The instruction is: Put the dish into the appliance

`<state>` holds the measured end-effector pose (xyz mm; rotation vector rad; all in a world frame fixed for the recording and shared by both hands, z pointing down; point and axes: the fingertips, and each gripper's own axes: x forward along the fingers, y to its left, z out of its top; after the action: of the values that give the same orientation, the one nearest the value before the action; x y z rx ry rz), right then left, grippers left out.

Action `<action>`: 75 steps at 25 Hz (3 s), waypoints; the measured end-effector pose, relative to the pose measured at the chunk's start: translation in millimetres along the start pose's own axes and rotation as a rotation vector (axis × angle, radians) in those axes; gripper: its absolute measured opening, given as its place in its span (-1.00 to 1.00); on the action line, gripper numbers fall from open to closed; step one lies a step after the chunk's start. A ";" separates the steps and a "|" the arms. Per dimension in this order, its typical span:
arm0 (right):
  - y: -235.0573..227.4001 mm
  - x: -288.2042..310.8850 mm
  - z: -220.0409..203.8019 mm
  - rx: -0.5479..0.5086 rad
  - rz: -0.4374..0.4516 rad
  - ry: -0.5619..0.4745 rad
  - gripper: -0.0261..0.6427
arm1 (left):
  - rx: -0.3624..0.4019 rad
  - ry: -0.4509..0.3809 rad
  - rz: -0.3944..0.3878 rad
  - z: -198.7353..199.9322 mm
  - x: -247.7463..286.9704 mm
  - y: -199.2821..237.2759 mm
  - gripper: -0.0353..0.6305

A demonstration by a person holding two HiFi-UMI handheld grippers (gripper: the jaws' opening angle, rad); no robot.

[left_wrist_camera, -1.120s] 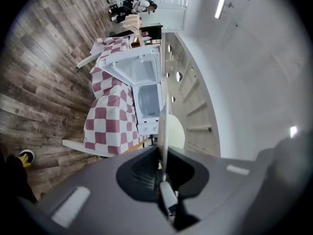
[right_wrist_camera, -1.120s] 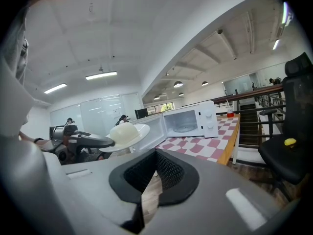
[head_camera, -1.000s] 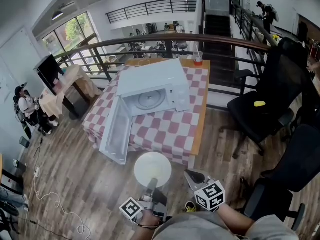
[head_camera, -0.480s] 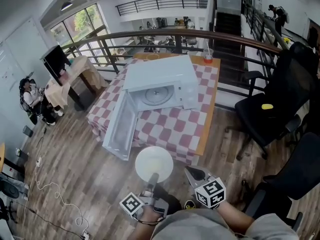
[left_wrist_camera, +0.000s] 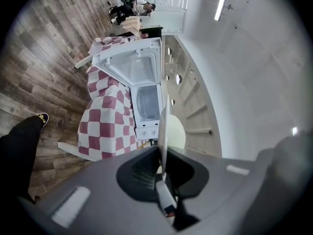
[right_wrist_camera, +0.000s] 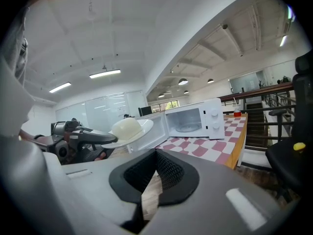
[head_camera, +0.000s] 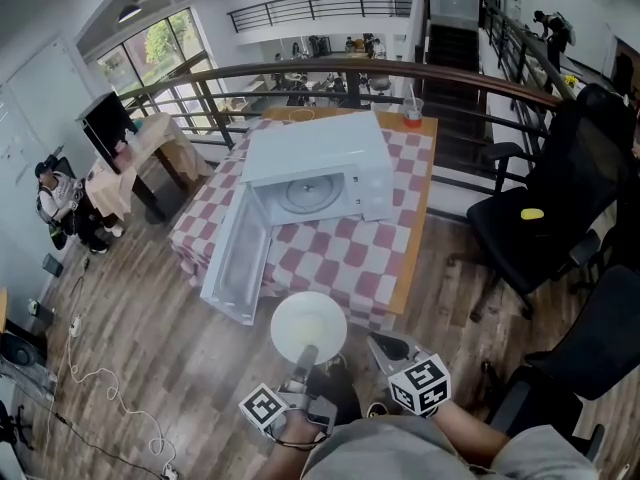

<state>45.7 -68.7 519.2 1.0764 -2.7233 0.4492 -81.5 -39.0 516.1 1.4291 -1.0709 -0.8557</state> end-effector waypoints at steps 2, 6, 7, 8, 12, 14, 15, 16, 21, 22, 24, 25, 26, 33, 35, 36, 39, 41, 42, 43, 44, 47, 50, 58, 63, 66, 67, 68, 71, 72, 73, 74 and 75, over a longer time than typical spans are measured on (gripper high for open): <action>-3.2 2.7 -0.4 0.000 -0.004 0.002 -0.93 | -0.006 0.004 0.001 1.1 4.5 1.0 -0.81; -11.2 11.4 0.5 -0.008 -0.016 0.004 -0.92 | -0.008 0.010 0.001 7.0 15.4 5.6 -0.81; -12.5 13.6 1.7 -0.008 -0.019 0.004 -0.92 | -0.009 0.012 0.002 8.7 17.8 6.1 -0.81; -13.3 15.8 3.0 -0.007 -0.020 0.003 -0.92 | -0.012 0.014 0.003 10.6 20.0 6.3 -0.81; -15.2 25.8 7.9 -0.010 -0.018 0.005 -0.92 | -0.005 0.011 -0.001 21.2 29.8 6.6 -0.81; -17.4 30.0 8.8 -0.016 -0.016 0.007 -0.92 | -0.009 0.013 -0.005 22.6 35.3 6.5 -0.81; -18.6 32.4 8.8 -0.017 -0.015 0.008 -0.92 | -0.010 0.014 -0.005 23.4 37.6 7.3 -0.81; -19.6 35.0 8.8 -0.017 -0.015 0.008 -0.92 | -0.010 0.015 -0.004 24.7 39.7 8.3 -0.81; -21.1 47.7 7.9 -0.019 -0.009 0.019 -0.93 | -0.030 0.008 -0.003 33.6 47.6 11.7 -0.81; -21.8 50.8 8.5 -0.020 -0.009 0.020 -0.93 | -0.032 0.006 -0.001 35.9 49.3 13.0 -0.81; -22.8 57.4 11.1 -0.022 -0.007 0.019 -0.93 | -0.031 0.007 -0.001 41.1 54.0 14.2 -0.81; -23.5 61.0 12.6 -0.023 -0.007 0.019 -0.92 | -0.028 0.008 -0.004 44.0 57.0 14.1 -0.81; -24.4 64.8 14.2 -0.025 -0.007 0.020 -0.93 | -0.025 0.009 -0.005 47.1 60.2 14.1 -0.81; -37.4 101.5 28.2 -0.029 -0.007 0.029 -0.93 | -0.026 0.011 -0.006 75.2 90.1 15.4 -0.81; -41.8 115.3 32.9 -0.033 -0.004 0.034 -0.93 | -0.023 0.007 0.003 85.9 99.7 19.0 -0.81; -43.9 122.5 35.4 -0.034 -0.002 0.036 -0.92 | -0.023 0.005 0.005 91.4 104.5 20.3 -0.81; -49.5 144.9 43.6 -0.038 0.004 0.040 -0.92 | -0.025 0.004 0.001 108.1 120.4 21.0 -0.81; -53.0 158.5 49.7 -0.039 0.005 0.043 -0.92 | -0.021 0.007 -0.006 118.5 131.7 19.3 -0.81; -54.9 164.4 52.4 -0.038 0.005 0.045 -0.92 | -0.022 0.008 -0.006 122.8 136.9 18.4 -0.81; -56.8 170.2 54.7 -0.038 0.005 0.048 -0.92 | -0.024 0.009 -0.004 127.1 141.9 18.1 -0.81; -58.9 176.2 56.6 -0.036 0.004 0.049 -0.93 | -0.025 0.009 0.000 131.5 146.8 18.7 -0.81; -67.3 193.5 60.3 -0.030 -0.001 0.052 -0.92 | -0.019 0.016 0.011 144.8 163.0 22.9 -0.81; -73.9 207.8 65.7 -0.022 -0.015 0.058 -0.92 | -0.024 0.032 0.016 156.5 177.2 22.8 -0.81; -82.9 246.9 87.4 -0.019 -0.067 0.061 -0.92 | -0.030 0.092 0.003 191.0 213.1 21.8 -0.81; -92.8 265.4 92.9 -0.021 -0.105 0.060 -0.93 | -0.041 0.136 0.000 198.0 236.2 27.7 -0.81; -97.2 273.0 93.3 -0.018 -0.130 0.062 -0.92 | -0.064 0.173 -0.009 195.9 248.6 32.0 -0.81; -99.1 275.3 94.1 -0.018 -0.139 0.060 -0.92 | -0.064 0.182 -0.009 196.1 252.8 34.2 -0.81; -101.1 277.1 95.0 -0.018 -0.147 0.059 -0.92 | -0.063 0.188 -0.007 196.9 256.5 36.7 -0.81; -107.0 277.4 95.1 -0.013 -0.172 0.059 -0.92 | -0.057 0.199 -0.002 198.0 266.0 40.8 -0.81; -109.2 277.2 94.5 -0.011 -0.180 0.061 -0.93 | -0.052 0.200 -0.005 198.6 269.4 39.9 -0.81; -111.5 277.5 94.2 -0.010 -0.187 0.062 -0.92 | -0.045 0.198 -0.006 200.1 273.0 39.4 -0.81; -113.6 278.2 94.2 -0.009 -0.192 0.062 -0.92 | -0.039 0.194 -0.005 202.0 276.8 39.9 -0.81; -115.5 278.9 94.2 -0.008 -0.197 0.063 -0.92 | -0.038 0.188 -0.003 203.4 280.4 40.8 -0.81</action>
<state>-81.2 -358.1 531.4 1.2893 -2.5305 0.4327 -184.6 -370.9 545.4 1.4489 -0.9065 -0.7249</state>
